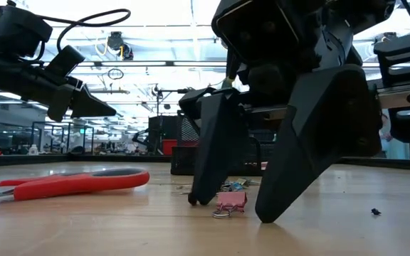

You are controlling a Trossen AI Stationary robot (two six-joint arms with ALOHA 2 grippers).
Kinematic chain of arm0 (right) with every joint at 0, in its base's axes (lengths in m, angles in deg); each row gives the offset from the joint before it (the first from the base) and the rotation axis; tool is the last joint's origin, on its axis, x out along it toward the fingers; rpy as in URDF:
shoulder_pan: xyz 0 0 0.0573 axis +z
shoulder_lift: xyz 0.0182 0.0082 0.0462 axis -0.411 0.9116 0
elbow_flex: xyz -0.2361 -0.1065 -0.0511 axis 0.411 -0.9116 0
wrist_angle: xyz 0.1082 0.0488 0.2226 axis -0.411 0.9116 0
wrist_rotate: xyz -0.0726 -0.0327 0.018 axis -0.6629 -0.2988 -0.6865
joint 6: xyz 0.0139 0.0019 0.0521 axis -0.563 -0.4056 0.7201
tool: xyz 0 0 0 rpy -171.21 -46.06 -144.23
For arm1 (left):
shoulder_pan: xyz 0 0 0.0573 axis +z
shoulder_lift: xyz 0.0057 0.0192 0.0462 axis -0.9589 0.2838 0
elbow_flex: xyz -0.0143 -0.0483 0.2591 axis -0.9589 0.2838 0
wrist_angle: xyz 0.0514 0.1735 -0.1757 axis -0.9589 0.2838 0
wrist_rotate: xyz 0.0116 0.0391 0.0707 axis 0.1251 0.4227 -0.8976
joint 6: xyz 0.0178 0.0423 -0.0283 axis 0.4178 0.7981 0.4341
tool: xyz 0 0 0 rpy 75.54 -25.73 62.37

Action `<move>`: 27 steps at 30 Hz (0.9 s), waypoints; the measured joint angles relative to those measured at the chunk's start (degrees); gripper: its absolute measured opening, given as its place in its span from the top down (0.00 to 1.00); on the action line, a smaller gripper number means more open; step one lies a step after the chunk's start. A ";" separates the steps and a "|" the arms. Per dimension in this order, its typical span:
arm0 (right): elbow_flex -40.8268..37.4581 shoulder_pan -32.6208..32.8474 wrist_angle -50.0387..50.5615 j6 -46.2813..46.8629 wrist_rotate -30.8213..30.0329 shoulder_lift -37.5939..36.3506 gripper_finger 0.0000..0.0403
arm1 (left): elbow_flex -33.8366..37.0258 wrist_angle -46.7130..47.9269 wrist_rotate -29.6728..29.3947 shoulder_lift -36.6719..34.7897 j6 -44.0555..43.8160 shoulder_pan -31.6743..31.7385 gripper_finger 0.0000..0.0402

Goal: Pick and place office supplies into organizer
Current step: Put the pink binder clip into the desk organizer

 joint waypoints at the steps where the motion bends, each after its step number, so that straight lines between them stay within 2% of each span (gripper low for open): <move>1: -0.01 -0.07 0.08 0.10 0.16 0.00 0.54 | 0.00 0.00 0.00 -0.01 0.00 -0.01 0.92; 19: -0.33 -0.48 -0.34 -1.09 -0.70 -1.10 0.81 | 0.00 -0.04 0.02 -0.01 0.02 -0.02 0.92; 27: -0.42 -0.62 -0.83 -3.43 -5.49 -4.32 0.85 | 0.00 -0.08 0.02 0.00 0.04 -0.01 0.92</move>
